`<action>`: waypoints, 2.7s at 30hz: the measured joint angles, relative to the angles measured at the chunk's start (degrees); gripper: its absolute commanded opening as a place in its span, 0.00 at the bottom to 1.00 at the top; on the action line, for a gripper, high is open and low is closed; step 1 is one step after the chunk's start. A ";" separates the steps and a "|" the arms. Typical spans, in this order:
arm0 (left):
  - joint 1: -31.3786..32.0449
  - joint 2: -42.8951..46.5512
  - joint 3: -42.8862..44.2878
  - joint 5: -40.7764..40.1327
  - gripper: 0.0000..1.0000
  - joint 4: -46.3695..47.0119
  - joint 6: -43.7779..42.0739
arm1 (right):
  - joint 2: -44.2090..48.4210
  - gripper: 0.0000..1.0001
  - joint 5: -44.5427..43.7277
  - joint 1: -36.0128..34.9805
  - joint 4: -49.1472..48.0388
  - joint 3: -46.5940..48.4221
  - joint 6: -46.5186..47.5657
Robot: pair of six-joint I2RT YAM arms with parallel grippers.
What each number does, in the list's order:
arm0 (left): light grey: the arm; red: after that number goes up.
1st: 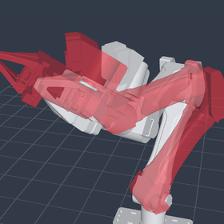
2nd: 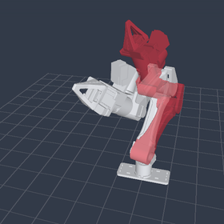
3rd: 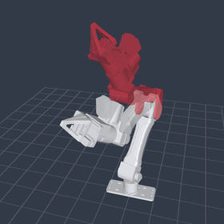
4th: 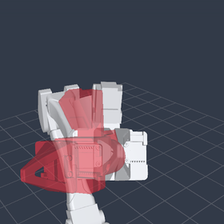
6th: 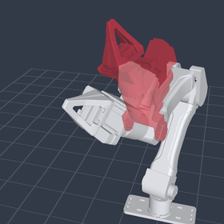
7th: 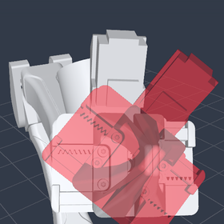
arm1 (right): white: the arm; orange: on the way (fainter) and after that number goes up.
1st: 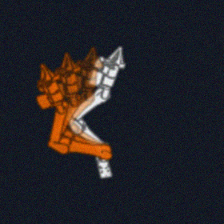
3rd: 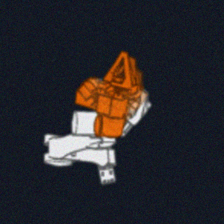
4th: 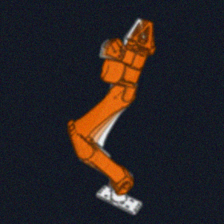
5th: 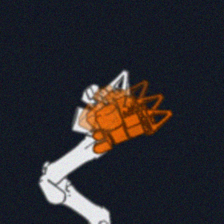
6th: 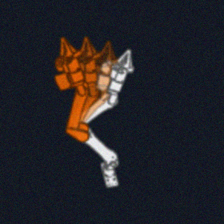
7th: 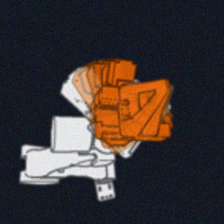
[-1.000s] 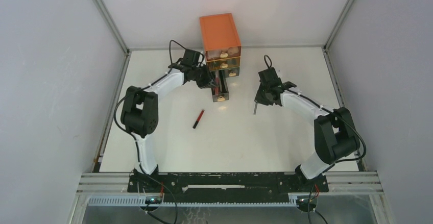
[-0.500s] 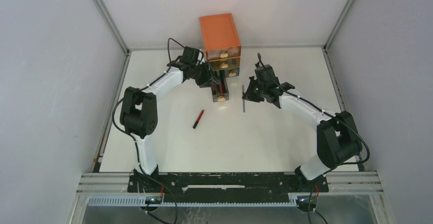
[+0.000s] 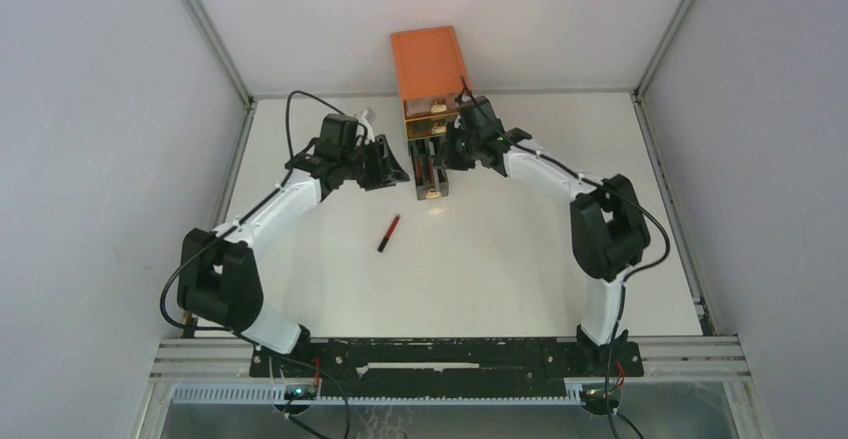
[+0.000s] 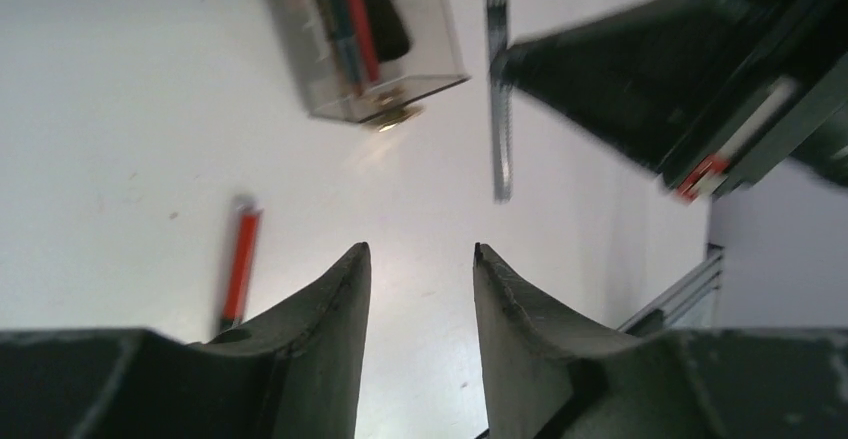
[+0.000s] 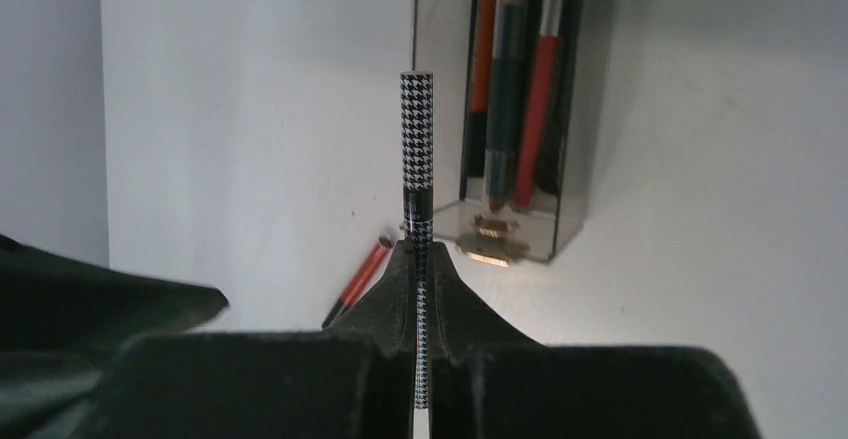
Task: Organize the makeup
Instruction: Place the makeup in the drawer, then pick up the lipstick at the center of the board, then place the lipstick in the drawer.
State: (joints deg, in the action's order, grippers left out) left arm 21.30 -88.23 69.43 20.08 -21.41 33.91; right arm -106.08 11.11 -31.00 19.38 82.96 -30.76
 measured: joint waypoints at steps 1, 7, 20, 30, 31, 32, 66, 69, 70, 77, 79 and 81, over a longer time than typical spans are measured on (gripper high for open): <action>-0.28 0.70 -1.77 -0.39 0.51 -0.07 -0.50 | -2.40 0.00 -0.13 -0.13 0.70 2.99 -0.15; -0.85 5.09 -9.94 -5.01 0.70 -1.95 -4.55 | -9.75 0.00 -1.18 -0.87 3.78 11.17 -1.64; 3.23 8.94 -20.61 -11.96 0.77 -3.13 -8.46 | -14.86 0.38 -4.83 -0.94 5.79 14.58 -5.42; 5.42 0.17 -20.68 -13.94 0.70 -1.90 -8.50 | -14.10 0.51 -6.36 -0.87 3.37 13.70 -5.97; 5.64 -0.42 -20.57 -14.10 0.68 -1.92 -8.50 | -12.85 0.51 -6.36 -0.92 2.75 12.15 -5.99; 5.75 -1.07 -20.55 -14.27 0.67 -1.81 -8.52 | -11.56 0.51 -6.36 -0.94 2.54 10.78 -5.99; 8.20 -4.70 7.37 -13.40 0.00 -13.68 -7.32 | 23.85 0.50 -11.80 6.08 1.86 -18.95 -2.45; 8.04 -8.44 12.26 -11.78 0.00 -12.52 -5.46 | 24.68 0.50 -12.37 6.08 2.23 -20.02 -2.45; 7.89 -9.99 13.35 -11.26 0.00 -11.93 -4.68 | 25.09 0.50 -12.61 6.08 2.58 -20.41 -2.47; 7.08 -18.69 15.85 -9.88 0.02 -9.46 0.15 | 29.57 0.50 -14.95 6.25 4.81 -22.82 -2.29; 6.56 -20.35 16.98 -9.84 0.05 -9.01 1.03 | 30.42 0.50 -15.34 6.29 5.11 -23.06 -2.29; 6.03 -21.46 18.01 -9.90 0.14 -8.15 1.95 | 30.95 0.50 -15.54 6.29 5.18 -23.23 -2.29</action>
State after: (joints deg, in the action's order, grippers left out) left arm 27.33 -109.69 87.44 10.17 -29.56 35.86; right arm -75.13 -4.43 -24.71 24.56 59.72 -33.06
